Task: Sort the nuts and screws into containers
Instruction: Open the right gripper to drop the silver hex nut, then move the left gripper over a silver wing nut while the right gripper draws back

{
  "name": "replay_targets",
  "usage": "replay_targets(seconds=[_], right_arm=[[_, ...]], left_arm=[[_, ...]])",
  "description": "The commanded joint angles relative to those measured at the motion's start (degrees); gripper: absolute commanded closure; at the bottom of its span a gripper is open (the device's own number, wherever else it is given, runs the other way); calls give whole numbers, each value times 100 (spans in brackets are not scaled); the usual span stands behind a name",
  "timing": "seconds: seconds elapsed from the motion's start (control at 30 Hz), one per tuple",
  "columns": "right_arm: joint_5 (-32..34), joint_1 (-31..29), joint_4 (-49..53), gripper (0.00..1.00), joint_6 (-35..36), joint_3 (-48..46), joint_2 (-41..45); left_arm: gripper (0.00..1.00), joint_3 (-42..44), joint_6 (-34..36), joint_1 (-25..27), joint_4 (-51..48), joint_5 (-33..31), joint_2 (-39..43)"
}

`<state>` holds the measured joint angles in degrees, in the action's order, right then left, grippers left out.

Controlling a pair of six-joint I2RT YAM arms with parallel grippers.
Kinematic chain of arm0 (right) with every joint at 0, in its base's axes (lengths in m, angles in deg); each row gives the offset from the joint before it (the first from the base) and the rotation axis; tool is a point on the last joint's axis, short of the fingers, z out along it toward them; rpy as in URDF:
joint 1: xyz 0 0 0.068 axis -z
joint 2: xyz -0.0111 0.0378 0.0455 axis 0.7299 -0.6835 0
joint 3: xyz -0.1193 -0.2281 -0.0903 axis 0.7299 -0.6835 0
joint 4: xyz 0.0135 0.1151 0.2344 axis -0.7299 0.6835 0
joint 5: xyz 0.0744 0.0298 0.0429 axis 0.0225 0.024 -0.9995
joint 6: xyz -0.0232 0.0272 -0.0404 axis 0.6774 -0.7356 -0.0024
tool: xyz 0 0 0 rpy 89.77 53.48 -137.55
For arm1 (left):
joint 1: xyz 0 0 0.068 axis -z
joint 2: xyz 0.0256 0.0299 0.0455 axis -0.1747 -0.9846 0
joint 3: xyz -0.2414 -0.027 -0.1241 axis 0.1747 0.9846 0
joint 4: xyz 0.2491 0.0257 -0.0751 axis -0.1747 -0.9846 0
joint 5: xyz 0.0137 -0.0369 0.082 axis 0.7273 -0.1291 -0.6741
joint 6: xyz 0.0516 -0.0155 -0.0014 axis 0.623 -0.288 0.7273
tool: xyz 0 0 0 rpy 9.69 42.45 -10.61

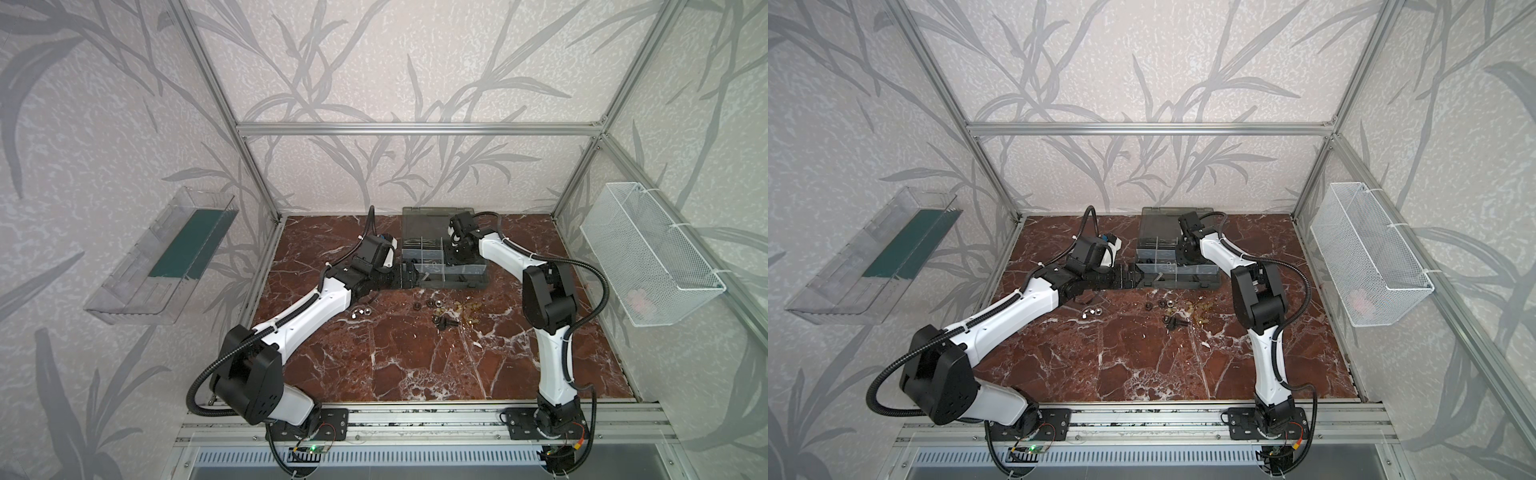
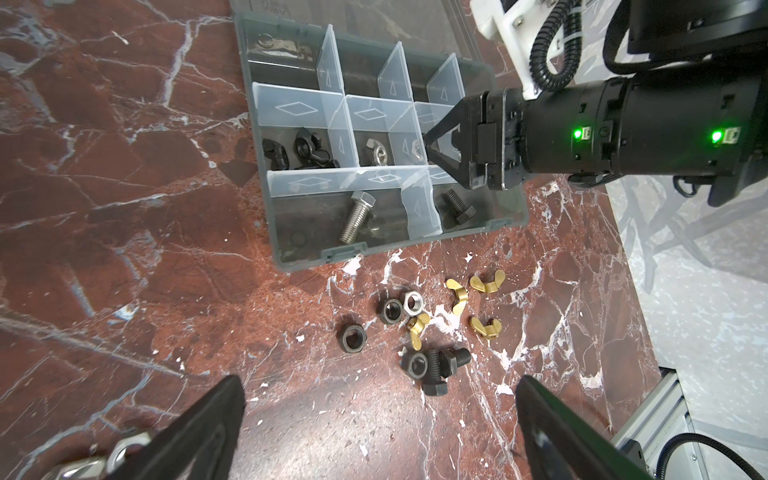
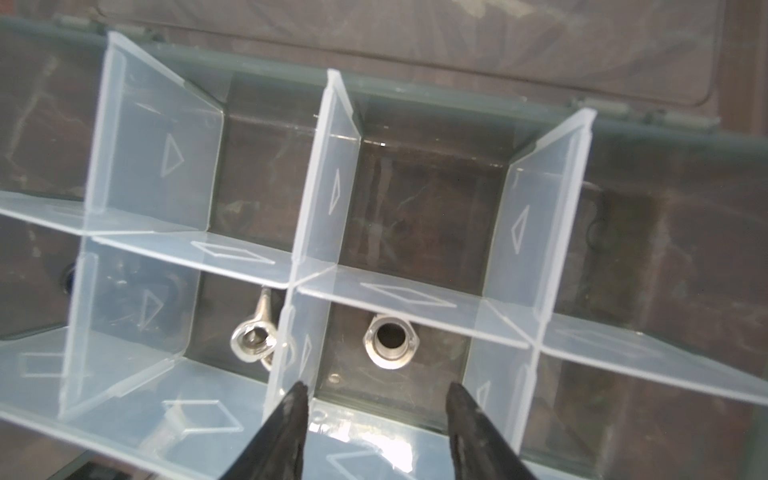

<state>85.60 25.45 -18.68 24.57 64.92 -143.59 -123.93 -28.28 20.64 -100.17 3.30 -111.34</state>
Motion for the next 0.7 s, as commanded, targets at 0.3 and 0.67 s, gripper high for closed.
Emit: replay_targets(seconds=[0.3,0.67], right_arm=[[-182,-429,-196,30,62,-838,1847],[-146,-1512,-974,1,58,-2222,3004]], left_arm=[[1,-29,179,-168,-1314,-1150,721],[1,450,-137,-969,-1746,-998,704]])
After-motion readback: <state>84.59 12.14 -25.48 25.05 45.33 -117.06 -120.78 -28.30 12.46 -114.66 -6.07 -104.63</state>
